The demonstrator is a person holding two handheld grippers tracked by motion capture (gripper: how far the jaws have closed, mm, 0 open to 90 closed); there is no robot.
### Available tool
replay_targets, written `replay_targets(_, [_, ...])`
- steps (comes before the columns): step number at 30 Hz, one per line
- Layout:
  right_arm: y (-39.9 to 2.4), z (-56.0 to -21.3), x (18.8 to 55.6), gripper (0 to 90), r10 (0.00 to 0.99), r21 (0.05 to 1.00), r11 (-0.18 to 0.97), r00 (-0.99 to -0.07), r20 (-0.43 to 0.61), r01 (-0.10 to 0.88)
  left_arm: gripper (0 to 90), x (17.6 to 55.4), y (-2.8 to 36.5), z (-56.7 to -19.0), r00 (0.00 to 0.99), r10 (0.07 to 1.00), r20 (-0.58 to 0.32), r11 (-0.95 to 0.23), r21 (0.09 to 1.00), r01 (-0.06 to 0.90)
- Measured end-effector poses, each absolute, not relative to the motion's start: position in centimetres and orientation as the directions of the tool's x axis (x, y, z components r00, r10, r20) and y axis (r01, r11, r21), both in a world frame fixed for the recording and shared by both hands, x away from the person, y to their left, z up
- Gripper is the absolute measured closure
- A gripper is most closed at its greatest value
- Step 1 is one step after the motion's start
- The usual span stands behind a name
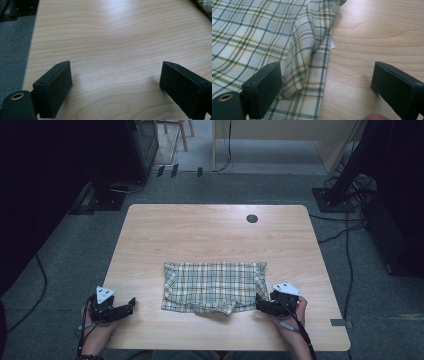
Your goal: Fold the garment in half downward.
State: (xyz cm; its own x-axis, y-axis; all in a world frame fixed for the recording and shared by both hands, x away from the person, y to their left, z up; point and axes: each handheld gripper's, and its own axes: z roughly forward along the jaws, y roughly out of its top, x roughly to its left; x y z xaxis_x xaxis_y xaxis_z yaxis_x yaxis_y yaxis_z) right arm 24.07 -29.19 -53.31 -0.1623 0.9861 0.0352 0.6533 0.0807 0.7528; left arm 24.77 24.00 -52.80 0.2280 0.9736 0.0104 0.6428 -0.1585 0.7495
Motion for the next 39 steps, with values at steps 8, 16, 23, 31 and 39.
replay_targets(8, [-30.1,-53.2,23.9,4.0,0.964,0.757,0.038,-0.222,0.143,0.653,11.2,24.8,24.3,-52.8,0.235,0.972,0.001,-0.155,0.751,0.641])
replay_targets(16, [-33.3,-52.5,22.8,3.0,0.954,0.792,-0.019,-0.225,0.196,0.610,11.2,25.0,24.1,-52.8,0.236,0.972,0.011,-0.164,0.749,0.642])
replay_targets(23, [-35.7,-52.9,21.1,2.6,0.971,0.791,0.062,-0.220,0.094,0.609,11.2,25.0,24.1,-52.8,0.235,0.972,0.009,-0.162,0.750,0.642])
replay_targets(31, [-38.7,-53.3,19.4,3.3,0.979,0.782,0.065,-0.192,0.071,0.620,11.2,25.0,24.2,-52.8,0.224,0.975,0.006,-0.152,0.750,0.644])
replay_targets(39, [-41.0,-53.3,18.5,4.8,0.989,0.787,0.076,-0.147,0.019,0.612,11.2,25.0,24.2,-52.8,0.218,0.976,0.007,-0.149,0.750,0.645])
